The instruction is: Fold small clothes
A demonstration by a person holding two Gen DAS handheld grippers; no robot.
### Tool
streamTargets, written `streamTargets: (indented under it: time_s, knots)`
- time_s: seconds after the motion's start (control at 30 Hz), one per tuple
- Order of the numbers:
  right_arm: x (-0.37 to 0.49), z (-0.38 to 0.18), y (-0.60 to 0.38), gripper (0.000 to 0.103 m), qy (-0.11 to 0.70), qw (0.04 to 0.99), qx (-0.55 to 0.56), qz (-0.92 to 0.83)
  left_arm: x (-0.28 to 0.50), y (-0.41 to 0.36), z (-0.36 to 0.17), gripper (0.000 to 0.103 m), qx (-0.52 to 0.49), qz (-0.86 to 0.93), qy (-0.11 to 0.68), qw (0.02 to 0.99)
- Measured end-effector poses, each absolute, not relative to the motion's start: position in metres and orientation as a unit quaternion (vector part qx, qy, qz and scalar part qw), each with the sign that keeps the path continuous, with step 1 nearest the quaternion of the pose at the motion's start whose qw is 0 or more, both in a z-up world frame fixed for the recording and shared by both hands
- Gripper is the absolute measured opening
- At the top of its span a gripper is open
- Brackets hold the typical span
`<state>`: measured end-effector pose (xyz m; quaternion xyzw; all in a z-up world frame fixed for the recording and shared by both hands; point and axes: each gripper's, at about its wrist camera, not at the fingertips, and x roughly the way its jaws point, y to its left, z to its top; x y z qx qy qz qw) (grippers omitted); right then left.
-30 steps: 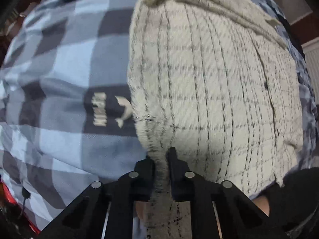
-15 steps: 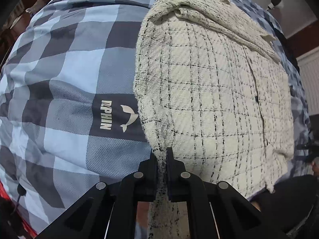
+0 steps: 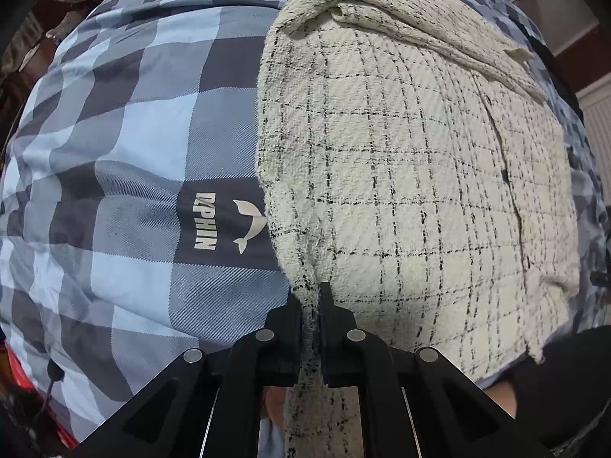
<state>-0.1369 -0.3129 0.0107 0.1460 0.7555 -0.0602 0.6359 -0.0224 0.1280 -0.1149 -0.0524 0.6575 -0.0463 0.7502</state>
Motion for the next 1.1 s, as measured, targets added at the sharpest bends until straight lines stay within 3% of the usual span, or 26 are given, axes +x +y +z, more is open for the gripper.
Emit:
streamTargets:
  time_s: [0.13,0.3,0.43,0.57,0.63,0.67,0.7,0.77,0.93,1.1]
  knots:
    - [-0.14,0.005,-0.27,0.054,0.775,0.626,0.081,-0.02,-0.02,0.127,-0.117,0.007,-0.052,-0.045,0.662,0.746]
    - [-0.154,0.003,-0.204,0.071,0.765,0.638,0.069,0.053,-0.02,0.139,-0.111,0.007,-0.084,-0.042,0.652,0.752]
    - [-0.168,-0.019,-0.164,0.071,0.781,0.616,0.049,0.091,-0.025,0.163,-0.096,0.008,-0.134,-0.019,0.624,0.77]
    - [-0.18,-0.042,-0.136,0.071,0.793,0.605,-0.021,0.065,-0.03,0.182,-0.082,0.008,-0.12,0.054,0.595,0.793]
    - [-0.187,-0.054,-0.114,0.052,0.796,0.6,-0.039,0.066,-0.031,0.188,-0.078,0.007,-0.117,0.076,0.585,0.799]
    - [-0.192,-0.06,-0.108,0.032,0.801,0.592,-0.054,0.068,-0.032,0.19,-0.076,0.008,-0.111,0.082,0.582,0.801]
    - [-0.184,-0.064,-0.102,0.021,0.803,0.588,-0.065,0.067,-0.032,0.188,-0.076,0.008,-0.107,0.081,0.582,0.802]
    - [-0.191,-0.065,-0.095,0.013,0.794,0.599,-0.085,0.069,-0.033,0.184,-0.077,0.008,-0.095,0.068,0.585,0.803]
    - [-0.21,-0.042,-0.089,0.009,0.769,0.631,-0.067,0.077,-0.031,0.166,-0.071,0.008,-0.067,0.051,0.578,0.812]
    - [-0.234,-0.002,-0.102,0.009,0.744,0.657,0.033,0.119,-0.038,0.142,-0.05,0.008,-0.049,0.008,0.542,0.839]
